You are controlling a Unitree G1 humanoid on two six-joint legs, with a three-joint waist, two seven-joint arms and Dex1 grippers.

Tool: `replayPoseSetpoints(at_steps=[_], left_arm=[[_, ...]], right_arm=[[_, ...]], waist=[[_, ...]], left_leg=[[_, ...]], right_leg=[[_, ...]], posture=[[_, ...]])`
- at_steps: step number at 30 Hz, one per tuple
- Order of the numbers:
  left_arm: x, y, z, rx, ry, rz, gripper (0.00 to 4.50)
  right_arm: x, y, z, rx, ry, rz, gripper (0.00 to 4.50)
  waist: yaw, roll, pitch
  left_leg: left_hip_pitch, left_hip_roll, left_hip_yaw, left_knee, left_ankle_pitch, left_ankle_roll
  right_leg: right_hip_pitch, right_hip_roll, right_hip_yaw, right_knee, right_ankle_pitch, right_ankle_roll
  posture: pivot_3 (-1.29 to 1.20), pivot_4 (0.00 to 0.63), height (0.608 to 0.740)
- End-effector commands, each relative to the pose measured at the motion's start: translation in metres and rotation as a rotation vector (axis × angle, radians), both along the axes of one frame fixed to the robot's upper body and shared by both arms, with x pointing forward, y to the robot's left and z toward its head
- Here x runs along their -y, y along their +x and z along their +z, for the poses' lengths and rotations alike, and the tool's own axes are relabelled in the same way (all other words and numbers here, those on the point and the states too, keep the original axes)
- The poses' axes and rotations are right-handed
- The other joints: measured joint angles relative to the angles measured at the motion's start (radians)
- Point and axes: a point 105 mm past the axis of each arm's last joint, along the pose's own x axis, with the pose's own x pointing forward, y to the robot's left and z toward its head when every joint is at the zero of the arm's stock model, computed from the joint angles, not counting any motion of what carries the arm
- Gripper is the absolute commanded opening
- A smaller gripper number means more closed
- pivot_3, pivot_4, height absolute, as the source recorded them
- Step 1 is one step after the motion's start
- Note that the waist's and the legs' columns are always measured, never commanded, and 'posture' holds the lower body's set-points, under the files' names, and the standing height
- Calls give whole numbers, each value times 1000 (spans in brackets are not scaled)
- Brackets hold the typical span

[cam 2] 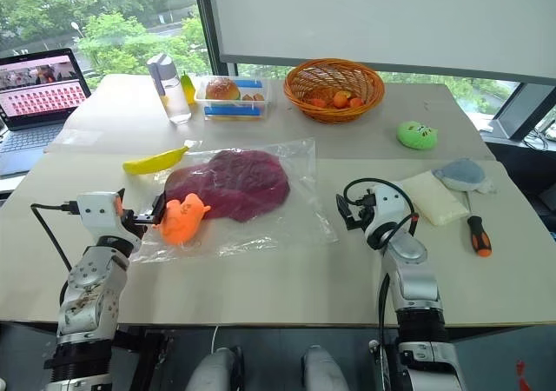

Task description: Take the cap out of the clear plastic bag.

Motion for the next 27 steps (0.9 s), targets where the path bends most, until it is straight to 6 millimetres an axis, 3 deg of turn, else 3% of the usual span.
replayPoseSetpoints(at_steps=[1,4,6,8,12,16,19,20,23,27], left_arm=[[-4,1,14,7,19,-30,4500],[-6,2,25,-44,110,-111,4500],[2,3,35,-94,149,-213,4500],[11,3,47,-128,161,-312,4500],[25,1,62,-172,157,-427,4500],[44,-2,65,-207,126,-542,4500],[61,-5,53,-268,146,-613,4500],[63,-6,40,-323,181,-611,4500],[56,-6,2,-472,304,-535,4500],[60,-11,-25,-578,295,-524,4500]], right_arm=[[-4,3,32,88,15,66,4454],[-8,5,65,141,12,181,4454],[-14,6,88,146,97,266,4454],[-35,-3,106,130,111,437,4454],[-74,-30,119,75,64,717,4454],[-96,-48,117,19,30,848,4454],[-106,-55,113,-4,17,879,4454],[-108,-55,111,-9,11,878,4454],[-110,-56,108,-13,4,872,4454],[-113,-57,113,-2,19,861,4454]], waist=[[0,0,0],[-7,0,1],[-5,0,1],[-2,0,1],[2,0,1],[2,0,1],[2,0,1],[2,0,1],[2,0,1],[3,0,1]], left_leg=[[0,0,0,0,0,0],[-1,0,0,0,0,0],[-1,0,-1,1,0,0],[-1,0,-1,0,0,0],[-2,0,-3,0,-1,1],[-3,0,-3,2,-2,1],[-3,0,-4,3,-2,1],[-3,0,-4,3,-1,1],[-3,0,-4,3,-2,1],[-3,0,-4,2,-2,1]], right_leg=[[0,0,0,0,0,0],[-2,0,0,1,0,0],[-1,0,0,1,0,0],[-1,0,-1,0,0,0],[0,0,-3,0,-1,0],[-1,0,-3,0,-1,0],[-1,0,-4,0,-1,0],[0,0,-4,0,-1,0],[-1,0,-4,0,-1,0],[-1,0,-4,1,-1,-1]], posture=[[0,150,737],[0,150,737],[0,150,737],[0,150,737],[0,150,737],[0,150,737],[0,150,737],[0,150,737],[0,150,737],[0,150,737]])
